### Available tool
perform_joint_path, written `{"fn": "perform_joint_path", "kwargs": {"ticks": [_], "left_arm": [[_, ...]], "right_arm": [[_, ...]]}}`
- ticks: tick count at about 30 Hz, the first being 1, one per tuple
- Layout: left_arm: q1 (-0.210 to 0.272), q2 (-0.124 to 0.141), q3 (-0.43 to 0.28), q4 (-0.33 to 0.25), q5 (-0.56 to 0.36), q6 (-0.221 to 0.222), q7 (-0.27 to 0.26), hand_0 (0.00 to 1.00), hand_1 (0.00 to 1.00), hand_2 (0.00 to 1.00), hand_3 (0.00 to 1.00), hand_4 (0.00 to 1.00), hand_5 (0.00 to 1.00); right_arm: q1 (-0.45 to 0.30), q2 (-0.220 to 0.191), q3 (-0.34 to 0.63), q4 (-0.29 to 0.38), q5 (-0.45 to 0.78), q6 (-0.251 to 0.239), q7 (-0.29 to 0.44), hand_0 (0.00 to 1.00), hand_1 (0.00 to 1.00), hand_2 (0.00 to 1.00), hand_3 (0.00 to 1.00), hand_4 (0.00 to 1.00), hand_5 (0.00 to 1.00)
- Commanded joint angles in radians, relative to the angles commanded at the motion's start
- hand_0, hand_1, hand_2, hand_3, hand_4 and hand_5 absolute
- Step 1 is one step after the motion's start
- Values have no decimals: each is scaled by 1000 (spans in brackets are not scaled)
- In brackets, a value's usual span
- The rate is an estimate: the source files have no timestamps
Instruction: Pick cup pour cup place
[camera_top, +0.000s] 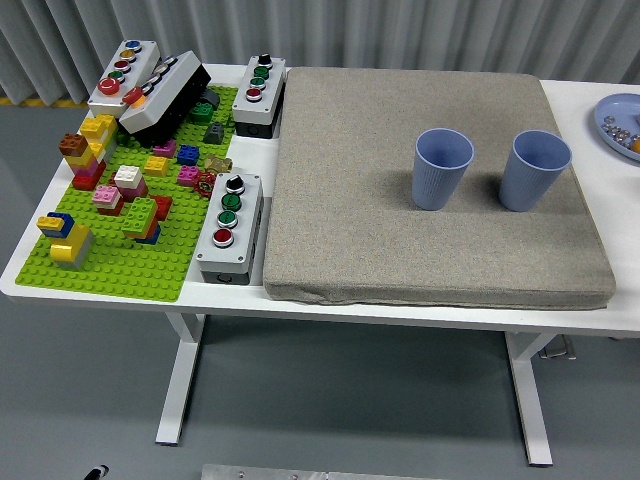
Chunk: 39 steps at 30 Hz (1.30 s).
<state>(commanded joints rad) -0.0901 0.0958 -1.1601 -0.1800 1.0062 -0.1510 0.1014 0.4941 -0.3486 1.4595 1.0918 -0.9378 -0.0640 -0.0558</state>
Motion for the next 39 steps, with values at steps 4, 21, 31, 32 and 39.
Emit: {"fn": "perform_joint_path", "kwargs": {"ticks": [4, 21, 31, 32, 39], "left_arm": [[0, -1, 0, 0, 2, 0, 0, 838, 816, 884, 806, 633, 998], [1, -1, 16, 0, 1, -4, 0, 838, 815, 883, 806, 632, 998], [4, -3, 19, 0, 1, -5, 2, 838, 815, 882, 806, 632, 998], [4, -3, 19, 0, 1, -5, 2, 838, 815, 882, 806, 632, 998], [3, -2, 22, 0, 3, -6, 2, 837, 815, 881, 806, 633, 998]], "right_arm": [[-15, 0, 13, 10, -50, 9, -9, 998, 966, 998, 998, 953, 391], [-117, 20, -21, 29, -152, -39, -7, 959, 949, 998, 998, 885, 63], [-172, 77, -71, 22, -209, -71, 4, 966, 952, 998, 998, 871, 46], [-172, 79, -74, 20, -210, -72, 5, 966, 952, 998, 998, 871, 46], [-163, 97, -105, 6, -194, -56, 0, 973, 950, 998, 998, 869, 56]]}}
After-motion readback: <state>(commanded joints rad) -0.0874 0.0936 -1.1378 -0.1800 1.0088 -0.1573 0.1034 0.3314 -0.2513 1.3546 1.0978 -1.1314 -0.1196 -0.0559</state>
